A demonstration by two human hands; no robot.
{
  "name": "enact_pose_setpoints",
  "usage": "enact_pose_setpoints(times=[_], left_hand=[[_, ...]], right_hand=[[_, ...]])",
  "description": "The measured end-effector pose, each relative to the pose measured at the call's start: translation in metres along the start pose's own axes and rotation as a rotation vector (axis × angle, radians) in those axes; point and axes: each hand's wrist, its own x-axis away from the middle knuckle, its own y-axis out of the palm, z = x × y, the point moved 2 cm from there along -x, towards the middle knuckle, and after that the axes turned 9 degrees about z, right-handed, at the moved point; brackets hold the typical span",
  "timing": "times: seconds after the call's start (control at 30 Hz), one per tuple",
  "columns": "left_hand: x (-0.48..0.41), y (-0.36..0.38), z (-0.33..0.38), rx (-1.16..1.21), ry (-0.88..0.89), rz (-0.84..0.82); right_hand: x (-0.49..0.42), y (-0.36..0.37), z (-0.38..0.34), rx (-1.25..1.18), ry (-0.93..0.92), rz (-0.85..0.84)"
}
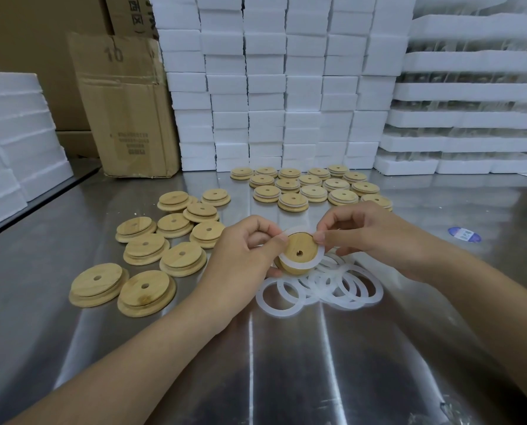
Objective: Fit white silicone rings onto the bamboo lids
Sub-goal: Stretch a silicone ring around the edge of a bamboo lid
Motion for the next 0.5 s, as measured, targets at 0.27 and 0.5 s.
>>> enact_pose_setpoints(times=[0.27,0.5], left_hand=[[-0.0049,-0.004,-0.0028,-0.04,-0.026,0.0],[-0.0064,-0.0052,-0.0035,-0.016,-0.065,0.012]], right_hand=[[0.0015,-0.0018,-0.0013,-0.012,-0.013,-0.035],[0.0011,-0.0003,-0.0012,-0.012,-0.011,-0.034]])
